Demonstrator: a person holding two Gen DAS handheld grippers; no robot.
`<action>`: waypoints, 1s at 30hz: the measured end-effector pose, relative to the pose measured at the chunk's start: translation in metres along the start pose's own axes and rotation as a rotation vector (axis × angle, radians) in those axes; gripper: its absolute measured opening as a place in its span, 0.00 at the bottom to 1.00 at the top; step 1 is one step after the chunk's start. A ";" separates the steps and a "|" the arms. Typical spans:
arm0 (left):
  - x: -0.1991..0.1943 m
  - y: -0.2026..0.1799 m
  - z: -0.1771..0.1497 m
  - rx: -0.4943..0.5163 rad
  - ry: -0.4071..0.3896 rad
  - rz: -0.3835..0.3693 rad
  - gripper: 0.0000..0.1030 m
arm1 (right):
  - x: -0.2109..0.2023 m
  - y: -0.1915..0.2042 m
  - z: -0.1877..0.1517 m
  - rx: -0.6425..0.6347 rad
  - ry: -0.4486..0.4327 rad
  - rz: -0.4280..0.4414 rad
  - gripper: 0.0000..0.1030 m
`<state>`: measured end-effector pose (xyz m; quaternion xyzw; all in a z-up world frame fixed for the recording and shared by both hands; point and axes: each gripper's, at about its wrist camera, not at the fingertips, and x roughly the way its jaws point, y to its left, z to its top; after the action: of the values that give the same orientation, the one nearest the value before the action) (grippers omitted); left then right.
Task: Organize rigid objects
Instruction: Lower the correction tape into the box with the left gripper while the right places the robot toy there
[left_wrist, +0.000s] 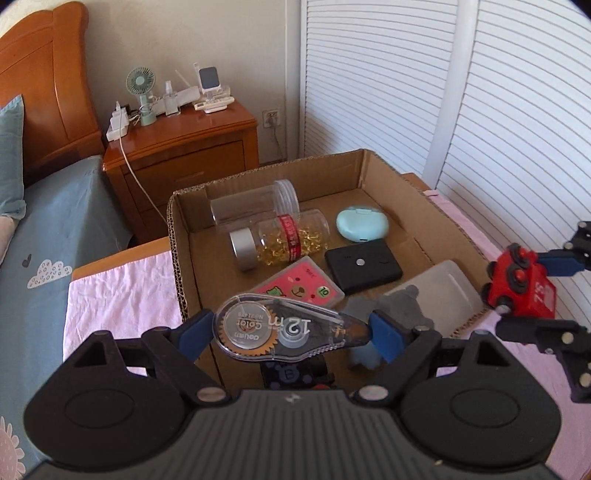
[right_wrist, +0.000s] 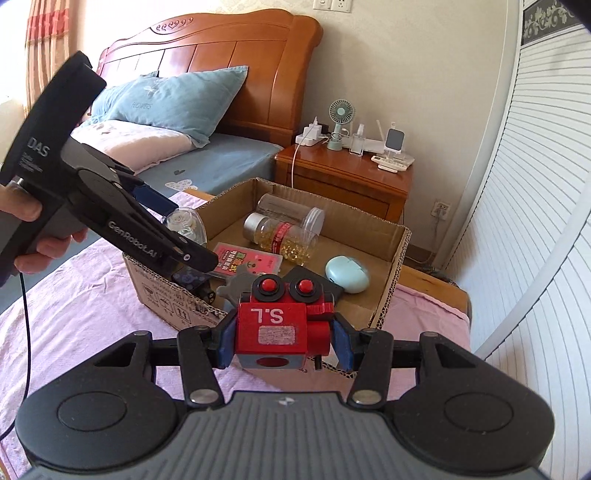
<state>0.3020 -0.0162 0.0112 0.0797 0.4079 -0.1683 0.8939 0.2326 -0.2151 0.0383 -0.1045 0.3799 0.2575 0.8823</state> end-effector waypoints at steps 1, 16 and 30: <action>0.005 0.001 0.001 -0.012 -0.009 0.013 0.87 | 0.002 -0.002 0.001 0.009 0.003 -0.003 0.55; -0.059 0.001 -0.019 -0.009 -0.193 0.156 0.99 | 0.055 -0.041 0.036 0.122 0.041 -0.050 0.55; -0.099 -0.010 -0.063 -0.050 -0.207 0.144 0.99 | 0.160 -0.080 0.077 0.257 0.143 -0.124 0.55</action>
<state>0.1938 0.0158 0.0453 0.0686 0.3108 -0.1007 0.9426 0.4152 -0.1939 -0.0256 -0.0321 0.4642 0.1437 0.8734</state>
